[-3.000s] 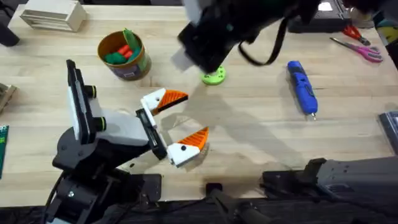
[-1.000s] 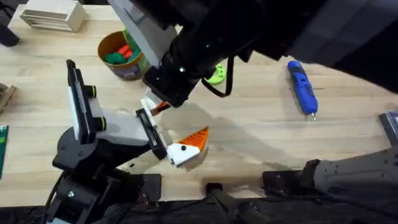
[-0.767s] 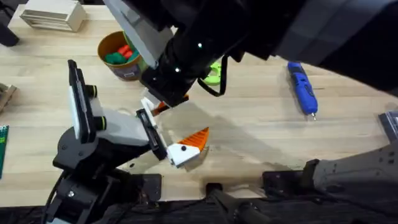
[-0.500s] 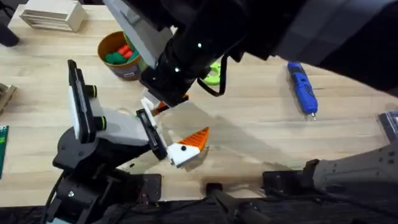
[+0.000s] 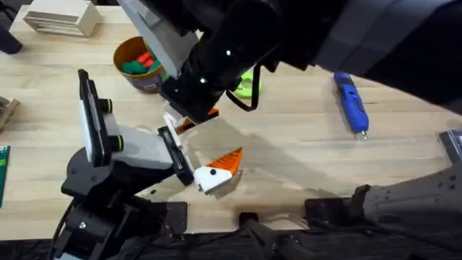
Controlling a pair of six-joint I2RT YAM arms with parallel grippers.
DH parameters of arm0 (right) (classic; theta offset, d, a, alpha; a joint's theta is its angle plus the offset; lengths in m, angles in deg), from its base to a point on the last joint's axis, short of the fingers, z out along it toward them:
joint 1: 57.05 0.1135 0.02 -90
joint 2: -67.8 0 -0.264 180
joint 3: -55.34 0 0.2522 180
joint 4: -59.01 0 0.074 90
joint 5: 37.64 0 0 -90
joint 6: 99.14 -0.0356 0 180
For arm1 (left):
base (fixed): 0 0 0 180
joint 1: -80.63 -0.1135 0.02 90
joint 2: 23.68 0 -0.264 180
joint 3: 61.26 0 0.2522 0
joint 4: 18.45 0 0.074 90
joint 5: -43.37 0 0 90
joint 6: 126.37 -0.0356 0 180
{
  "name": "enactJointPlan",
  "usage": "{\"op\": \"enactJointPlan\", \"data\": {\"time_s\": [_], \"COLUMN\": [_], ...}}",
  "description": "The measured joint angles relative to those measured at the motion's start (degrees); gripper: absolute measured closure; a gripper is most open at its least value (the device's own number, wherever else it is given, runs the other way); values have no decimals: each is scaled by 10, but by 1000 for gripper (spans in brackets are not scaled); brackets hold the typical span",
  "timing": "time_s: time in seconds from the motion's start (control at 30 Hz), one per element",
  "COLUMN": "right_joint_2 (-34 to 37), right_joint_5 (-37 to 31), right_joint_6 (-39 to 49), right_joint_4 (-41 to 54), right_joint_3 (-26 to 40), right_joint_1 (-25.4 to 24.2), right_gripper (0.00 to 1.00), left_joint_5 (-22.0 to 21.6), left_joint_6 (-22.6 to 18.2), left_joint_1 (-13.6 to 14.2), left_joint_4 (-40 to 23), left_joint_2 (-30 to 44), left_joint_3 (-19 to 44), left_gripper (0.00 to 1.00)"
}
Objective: Pick up the gripper from the table and insert it into the empty holder that is missing its gripper. Then pick up a screw, insert it into the mounting hole, and use the screwdriver to tighten it. Finally, clean up the table by picking up the vegetable and placing it into the bucket.
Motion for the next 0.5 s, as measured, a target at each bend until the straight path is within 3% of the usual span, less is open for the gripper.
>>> {"op": "enactJointPlan", "data": {"time_s": [0.5], "right_joint_2": [1], "right_joint_5": [2], "right_joint_6": [0], "right_joint_4": [36], "right_joint_3": [0], "right_joint_1": [0], "right_gripper": [994], "left_joint_5": [5], "left_joint_6": [0], "left_joint_1": [1], "left_joint_4": [0], "left_joint_2": [0], "left_joint_3": [0], "left_gripper": [14]}}
